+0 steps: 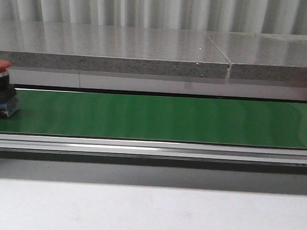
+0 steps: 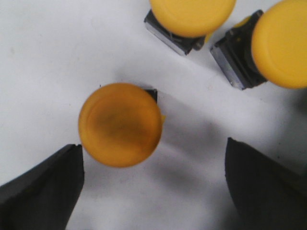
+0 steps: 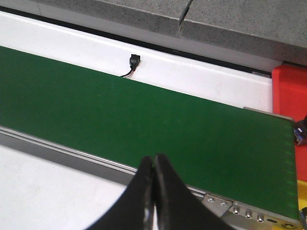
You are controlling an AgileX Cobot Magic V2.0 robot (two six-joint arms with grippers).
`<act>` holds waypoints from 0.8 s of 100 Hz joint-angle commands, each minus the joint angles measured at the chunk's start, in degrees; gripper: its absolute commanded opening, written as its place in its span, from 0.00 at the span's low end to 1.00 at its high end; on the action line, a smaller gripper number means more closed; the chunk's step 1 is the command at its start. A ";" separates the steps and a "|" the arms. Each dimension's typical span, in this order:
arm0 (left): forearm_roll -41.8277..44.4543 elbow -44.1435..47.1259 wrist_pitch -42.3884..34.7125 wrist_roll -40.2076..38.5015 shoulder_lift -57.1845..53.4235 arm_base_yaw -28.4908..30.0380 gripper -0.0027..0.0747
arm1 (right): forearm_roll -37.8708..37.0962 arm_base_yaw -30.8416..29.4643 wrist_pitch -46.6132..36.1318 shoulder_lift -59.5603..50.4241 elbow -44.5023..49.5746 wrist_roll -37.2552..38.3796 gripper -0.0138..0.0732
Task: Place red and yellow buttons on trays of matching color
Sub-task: 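Lower the left gripper and grasp a yellow push-button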
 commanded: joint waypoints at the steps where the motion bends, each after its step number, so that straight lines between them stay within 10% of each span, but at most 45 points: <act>1: -0.41 -2.22 -3.28 -0.79 -1.24 0.26 0.79 | 0.82 0.05 -3.68 0.04 -1.30 -0.25 0.08; 37: -0.33 -2.22 -7.96 -0.94 0.14 0.26 0.77 | 0.82 0.05 -3.68 0.04 -1.30 -0.25 0.08; 80: 0.14 -2.22 -8.64 -0.94 -0.08 0.26 0.30 | 0.82 0.05 -3.68 0.04 -1.30 -0.25 0.08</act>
